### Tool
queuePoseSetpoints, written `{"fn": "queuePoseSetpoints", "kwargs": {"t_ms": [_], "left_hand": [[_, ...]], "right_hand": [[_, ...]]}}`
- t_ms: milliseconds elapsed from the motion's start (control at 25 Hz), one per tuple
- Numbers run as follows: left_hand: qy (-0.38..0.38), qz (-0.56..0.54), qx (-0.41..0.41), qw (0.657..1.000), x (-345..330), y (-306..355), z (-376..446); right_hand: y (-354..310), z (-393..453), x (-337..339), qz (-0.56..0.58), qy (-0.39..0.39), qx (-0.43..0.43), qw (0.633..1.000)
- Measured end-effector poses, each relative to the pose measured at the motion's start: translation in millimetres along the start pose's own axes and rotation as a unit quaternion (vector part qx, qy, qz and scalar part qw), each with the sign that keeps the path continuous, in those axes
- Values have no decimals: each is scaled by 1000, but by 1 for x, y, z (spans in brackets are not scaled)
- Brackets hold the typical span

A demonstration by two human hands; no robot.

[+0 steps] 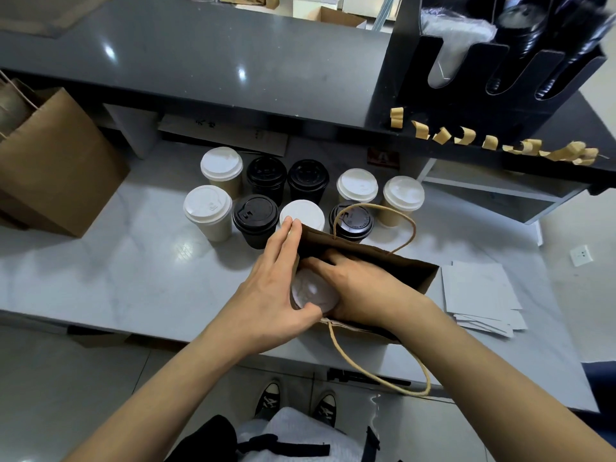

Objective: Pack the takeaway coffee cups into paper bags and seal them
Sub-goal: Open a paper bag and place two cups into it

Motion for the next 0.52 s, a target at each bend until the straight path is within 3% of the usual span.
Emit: {"fn": "queuePoseSetpoints", "kwargs": {"t_ms": [280, 520], "left_hand": [[-3, 4, 8, 1000, -3, -1, 3], [-5, 6, 4, 1000, -4, -5, 5]], "right_hand": [[22, -22, 27, 91, 5, -15, 996], [48, -61, 60, 185, 62, -69, 978]]}}
Point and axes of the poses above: each hand's wrist, its own z-axis towards the middle knuckle, its own x-axis out of the back of the hand, y = z × x, the point moved 10 cm from there along z, towards the middle knuckle, and after that the axes turned 4 degrees about -x, right-handed, at the moved point
